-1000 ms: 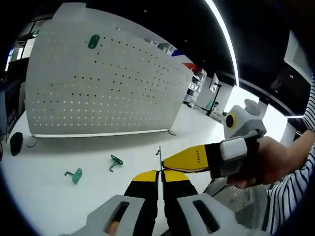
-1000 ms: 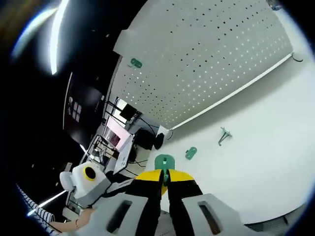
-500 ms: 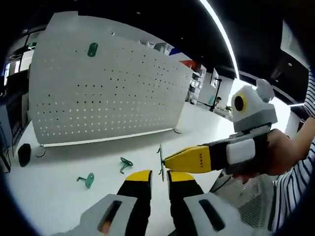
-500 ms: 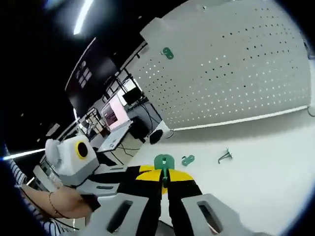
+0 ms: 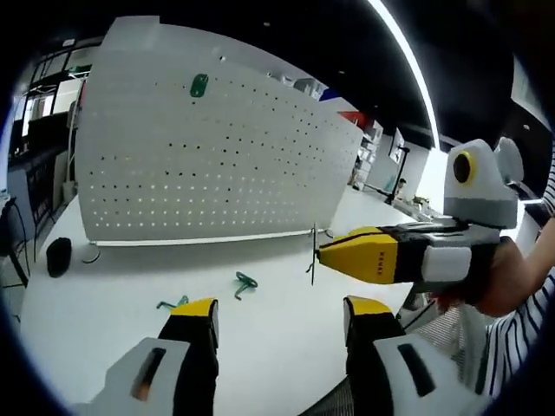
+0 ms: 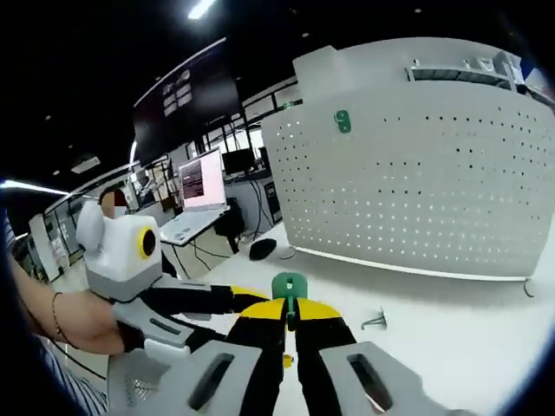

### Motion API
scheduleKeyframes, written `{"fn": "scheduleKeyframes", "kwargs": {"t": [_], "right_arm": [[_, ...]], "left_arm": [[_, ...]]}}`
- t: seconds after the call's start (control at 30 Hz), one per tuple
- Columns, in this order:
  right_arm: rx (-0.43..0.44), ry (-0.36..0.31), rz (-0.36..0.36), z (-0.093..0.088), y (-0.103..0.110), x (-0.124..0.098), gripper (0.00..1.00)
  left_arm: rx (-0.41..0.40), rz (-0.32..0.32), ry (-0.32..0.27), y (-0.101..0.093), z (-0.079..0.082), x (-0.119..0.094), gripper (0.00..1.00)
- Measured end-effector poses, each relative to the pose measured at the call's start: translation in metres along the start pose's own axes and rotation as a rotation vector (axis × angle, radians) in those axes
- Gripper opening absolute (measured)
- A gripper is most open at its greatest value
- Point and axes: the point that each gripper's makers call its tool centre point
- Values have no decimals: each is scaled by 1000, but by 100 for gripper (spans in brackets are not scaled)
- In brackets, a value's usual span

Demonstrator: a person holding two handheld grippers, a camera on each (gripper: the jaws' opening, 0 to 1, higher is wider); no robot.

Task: Insert the hook assembly into the mounting plate slot until the hook locks in place.

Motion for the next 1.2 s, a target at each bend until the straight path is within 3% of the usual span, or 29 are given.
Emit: {"fn": "scheduleKeyframes", "kwargs": {"t": [0.37, 0.53, 0.7, 0.8, 1.2], "right_arm": [[-9, -83, -122, 27, -24, 16, 0], [-65, -120, -168, 39, -35, 27, 0], [-42, -149, -215, 54, -51, 38, 0], [-71, -195, -251, 70, -58, 42, 0], [-76, -264, -302, 105, -63, 68, 0]], "left_arm": [[-43, 82, -12, 18, -10, -14, 76], [-39, 84, -5, 19, -12, -14, 82], [-19, 83, 17, 17, -15, -12, 89], [-25, 81, 14, 17, -15, -13, 90], [-26, 156, 7, 34, -16, -20, 95]]}}
Point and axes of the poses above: the point that each gripper's makers call its tool centre point, and the gripper's own axes: x roughly forward along the fingers, y roughly to its left, z roughly out of its top, and after that the axes turned 8 degrees about -z, right-handed
